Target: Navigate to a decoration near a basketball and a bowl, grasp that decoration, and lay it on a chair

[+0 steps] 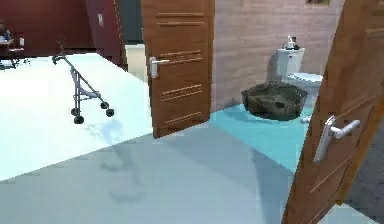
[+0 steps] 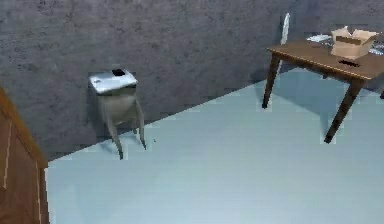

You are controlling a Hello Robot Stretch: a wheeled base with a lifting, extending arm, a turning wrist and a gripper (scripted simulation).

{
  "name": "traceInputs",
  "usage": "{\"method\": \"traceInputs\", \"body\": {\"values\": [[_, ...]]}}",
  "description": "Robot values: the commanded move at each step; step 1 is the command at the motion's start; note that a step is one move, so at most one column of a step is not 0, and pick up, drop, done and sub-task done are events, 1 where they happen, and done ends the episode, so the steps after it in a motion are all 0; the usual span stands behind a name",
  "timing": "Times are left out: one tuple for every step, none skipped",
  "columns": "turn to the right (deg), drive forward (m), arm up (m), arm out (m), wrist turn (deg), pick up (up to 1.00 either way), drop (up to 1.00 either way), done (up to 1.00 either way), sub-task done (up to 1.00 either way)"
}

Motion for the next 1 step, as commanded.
{"method": "traceInputs", "body": {"values": [[0.0, 0.80, 0.00, 0.00, 0.0, 0.00, 0.00, 0.00, 0.00]]}}
